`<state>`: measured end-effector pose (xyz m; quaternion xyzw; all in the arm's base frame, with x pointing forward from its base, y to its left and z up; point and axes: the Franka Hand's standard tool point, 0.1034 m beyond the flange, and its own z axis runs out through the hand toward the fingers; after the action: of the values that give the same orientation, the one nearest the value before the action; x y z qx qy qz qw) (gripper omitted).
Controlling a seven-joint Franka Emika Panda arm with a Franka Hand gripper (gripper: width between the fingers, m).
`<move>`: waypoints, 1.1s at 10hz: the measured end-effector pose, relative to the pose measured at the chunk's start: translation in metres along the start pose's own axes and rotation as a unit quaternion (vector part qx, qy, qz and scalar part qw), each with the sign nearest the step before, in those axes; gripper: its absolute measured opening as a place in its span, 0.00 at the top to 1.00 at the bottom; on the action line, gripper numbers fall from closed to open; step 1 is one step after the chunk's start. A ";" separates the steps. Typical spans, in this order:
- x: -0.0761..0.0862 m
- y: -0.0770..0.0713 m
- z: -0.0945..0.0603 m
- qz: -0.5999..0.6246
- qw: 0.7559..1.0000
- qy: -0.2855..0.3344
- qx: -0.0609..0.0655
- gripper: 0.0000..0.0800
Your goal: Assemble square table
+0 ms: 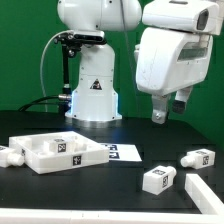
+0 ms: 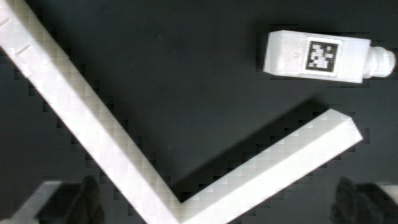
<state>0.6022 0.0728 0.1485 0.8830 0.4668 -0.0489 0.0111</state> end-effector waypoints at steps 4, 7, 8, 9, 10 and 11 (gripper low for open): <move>0.001 0.000 0.000 0.000 1.000 0.000 0.000 0.19; 0.001 -0.001 -0.001 0.014 1.000 0.002 -0.001 0.19; 0.002 -0.004 -0.004 0.063 0.998 0.012 -0.009 0.19; -0.005 -0.010 -0.005 0.114 0.993 0.025 -0.018 0.19; -0.008 -0.014 -0.003 0.138 0.990 0.027 -0.018 0.19; -0.007 -0.014 -0.003 0.135 0.990 0.027 -0.018 0.19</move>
Offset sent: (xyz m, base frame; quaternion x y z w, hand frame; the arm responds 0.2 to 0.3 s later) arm 0.0000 0.0000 0.0000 0.0000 0.0000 0.0000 1.0000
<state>0.5874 0.0753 0.1523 0.9387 0.3438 -0.0144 0.0213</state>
